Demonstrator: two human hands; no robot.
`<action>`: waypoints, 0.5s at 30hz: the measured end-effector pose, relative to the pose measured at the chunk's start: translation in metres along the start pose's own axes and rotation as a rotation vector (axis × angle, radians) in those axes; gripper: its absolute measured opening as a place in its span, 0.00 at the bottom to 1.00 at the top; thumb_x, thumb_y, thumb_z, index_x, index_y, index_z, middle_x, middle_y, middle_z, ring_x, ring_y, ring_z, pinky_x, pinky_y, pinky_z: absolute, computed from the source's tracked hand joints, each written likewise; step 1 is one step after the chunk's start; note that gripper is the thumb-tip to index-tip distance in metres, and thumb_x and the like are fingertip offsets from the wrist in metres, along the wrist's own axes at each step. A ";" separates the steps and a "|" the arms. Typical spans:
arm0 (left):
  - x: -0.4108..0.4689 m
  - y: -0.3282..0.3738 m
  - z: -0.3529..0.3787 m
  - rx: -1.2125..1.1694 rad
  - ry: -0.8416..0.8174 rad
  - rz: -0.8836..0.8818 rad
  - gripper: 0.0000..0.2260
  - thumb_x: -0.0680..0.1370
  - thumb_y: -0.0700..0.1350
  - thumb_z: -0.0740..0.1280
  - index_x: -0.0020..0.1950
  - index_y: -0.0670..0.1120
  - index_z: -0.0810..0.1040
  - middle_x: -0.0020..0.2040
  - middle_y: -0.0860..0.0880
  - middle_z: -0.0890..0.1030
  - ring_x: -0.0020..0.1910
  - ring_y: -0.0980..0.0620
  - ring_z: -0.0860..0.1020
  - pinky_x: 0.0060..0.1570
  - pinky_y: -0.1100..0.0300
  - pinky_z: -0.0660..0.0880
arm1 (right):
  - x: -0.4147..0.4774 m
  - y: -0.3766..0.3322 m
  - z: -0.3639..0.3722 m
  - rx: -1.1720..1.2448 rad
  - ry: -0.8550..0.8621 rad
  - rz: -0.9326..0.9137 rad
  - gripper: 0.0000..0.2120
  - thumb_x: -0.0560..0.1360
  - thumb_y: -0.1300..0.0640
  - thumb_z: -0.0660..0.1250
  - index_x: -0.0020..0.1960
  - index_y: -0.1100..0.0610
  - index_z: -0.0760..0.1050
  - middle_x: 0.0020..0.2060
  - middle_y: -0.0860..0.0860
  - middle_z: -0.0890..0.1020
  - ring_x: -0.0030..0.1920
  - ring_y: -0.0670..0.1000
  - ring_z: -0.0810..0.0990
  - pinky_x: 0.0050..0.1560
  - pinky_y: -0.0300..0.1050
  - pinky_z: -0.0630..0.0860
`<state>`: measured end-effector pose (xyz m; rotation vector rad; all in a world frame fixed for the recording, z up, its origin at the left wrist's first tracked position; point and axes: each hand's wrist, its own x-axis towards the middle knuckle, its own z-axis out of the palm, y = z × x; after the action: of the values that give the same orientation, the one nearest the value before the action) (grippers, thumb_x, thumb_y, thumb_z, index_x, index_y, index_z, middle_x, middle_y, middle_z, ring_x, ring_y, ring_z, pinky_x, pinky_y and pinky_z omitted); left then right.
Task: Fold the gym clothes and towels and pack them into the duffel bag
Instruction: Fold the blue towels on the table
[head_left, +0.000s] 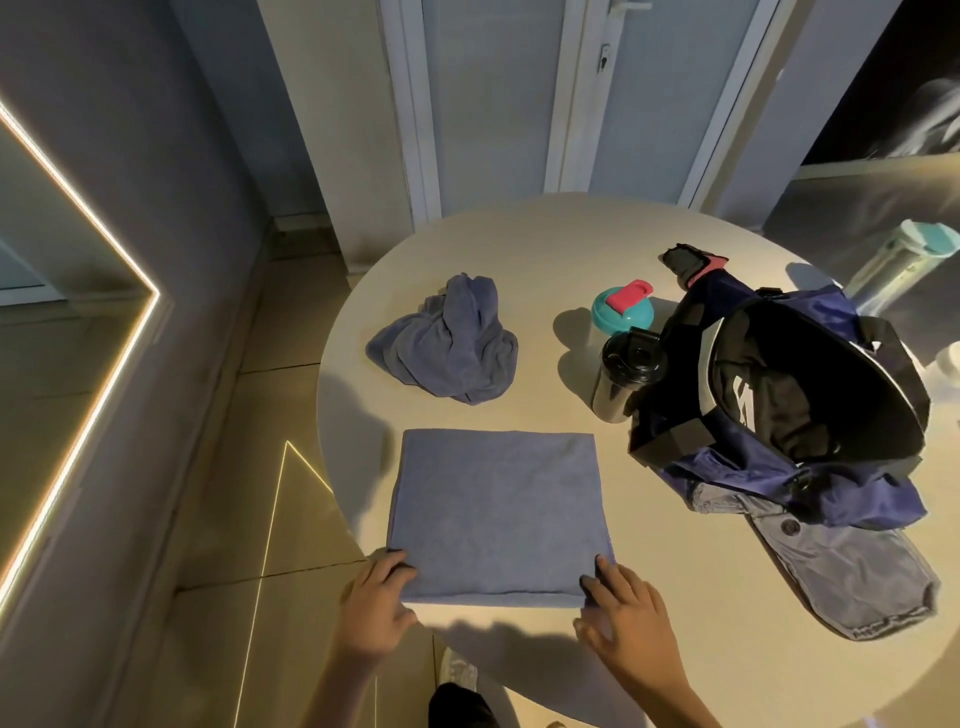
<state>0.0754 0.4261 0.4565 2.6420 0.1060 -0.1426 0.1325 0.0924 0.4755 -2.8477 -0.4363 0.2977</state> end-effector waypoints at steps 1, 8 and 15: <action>0.000 -0.001 0.001 0.004 0.010 0.011 0.24 0.53 0.45 0.77 0.48 0.52 0.78 0.56 0.56 0.74 0.54 0.57 0.71 0.37 0.57 0.78 | -0.002 0.000 0.002 -0.020 0.006 0.008 0.18 0.61 0.44 0.66 0.49 0.47 0.80 0.58 0.52 0.80 0.56 0.53 0.72 0.46 0.51 0.78; -0.001 0.005 0.003 0.012 0.165 0.001 0.13 0.73 0.48 0.58 0.44 0.49 0.82 0.51 0.54 0.78 0.53 0.57 0.72 0.41 0.58 0.74 | -0.002 -0.005 0.014 -0.121 0.250 0.005 0.28 0.81 0.50 0.42 0.44 0.50 0.82 0.51 0.49 0.81 0.55 0.54 0.71 0.59 0.57 0.61; 0.007 0.010 -0.016 -0.152 0.234 -0.142 0.10 0.73 0.48 0.59 0.38 0.46 0.77 0.34 0.57 0.72 0.33 0.55 0.71 0.36 0.59 0.68 | 0.009 -0.013 -0.001 0.124 0.256 0.115 0.16 0.69 0.67 0.59 0.51 0.54 0.77 0.37 0.52 0.83 0.41 0.60 0.82 0.49 0.52 0.69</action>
<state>0.0847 0.4252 0.4740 2.4884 0.3683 0.1236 0.1376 0.1073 0.4791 -2.7434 -0.1966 -0.0201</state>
